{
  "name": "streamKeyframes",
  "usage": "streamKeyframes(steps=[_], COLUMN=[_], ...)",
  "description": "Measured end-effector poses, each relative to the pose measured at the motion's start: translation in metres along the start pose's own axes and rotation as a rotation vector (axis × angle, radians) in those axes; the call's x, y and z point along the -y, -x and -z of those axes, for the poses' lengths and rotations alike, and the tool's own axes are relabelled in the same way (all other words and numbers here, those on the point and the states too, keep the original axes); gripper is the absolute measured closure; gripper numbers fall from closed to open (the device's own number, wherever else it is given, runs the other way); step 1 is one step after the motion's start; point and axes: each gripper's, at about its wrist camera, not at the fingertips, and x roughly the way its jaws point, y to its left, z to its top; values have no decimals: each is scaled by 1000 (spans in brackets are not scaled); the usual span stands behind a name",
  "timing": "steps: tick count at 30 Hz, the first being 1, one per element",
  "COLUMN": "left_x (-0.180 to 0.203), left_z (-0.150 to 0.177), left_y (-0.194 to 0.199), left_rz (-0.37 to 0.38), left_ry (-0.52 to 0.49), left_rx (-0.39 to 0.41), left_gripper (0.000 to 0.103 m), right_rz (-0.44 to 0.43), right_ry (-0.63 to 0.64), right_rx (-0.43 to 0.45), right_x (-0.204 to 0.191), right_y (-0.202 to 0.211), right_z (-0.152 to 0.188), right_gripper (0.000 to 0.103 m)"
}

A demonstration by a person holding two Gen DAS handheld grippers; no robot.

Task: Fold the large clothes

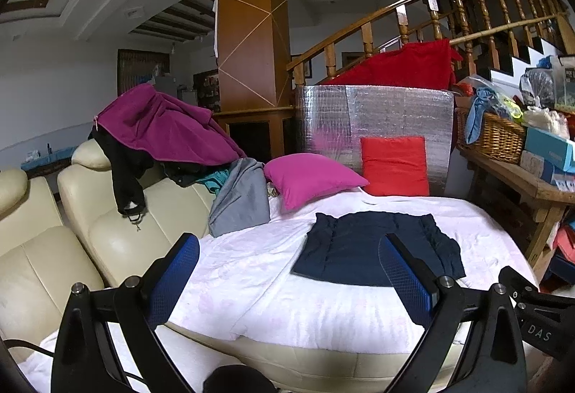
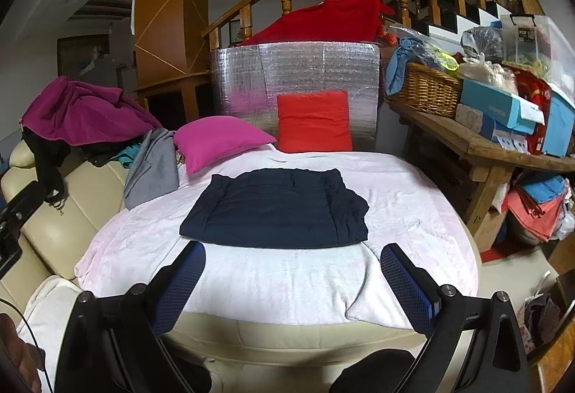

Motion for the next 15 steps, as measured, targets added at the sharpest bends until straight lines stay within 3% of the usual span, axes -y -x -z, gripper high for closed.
streamKeyframes(steps=[8, 15], left_x=[10, 13], left_z=[-8, -19], left_y=[-9, -35], left_rz=[11, 43], left_ry=[-65, -47], left_rx=[3, -13], left_gripper=[3, 3], right_rz=[-1, 37], right_ry=[-36, -31], right_rx=[10, 5], right_x=[5, 6], right_y=[-13, -32], right_z=[-14, -37], right_gripper=[3, 3])
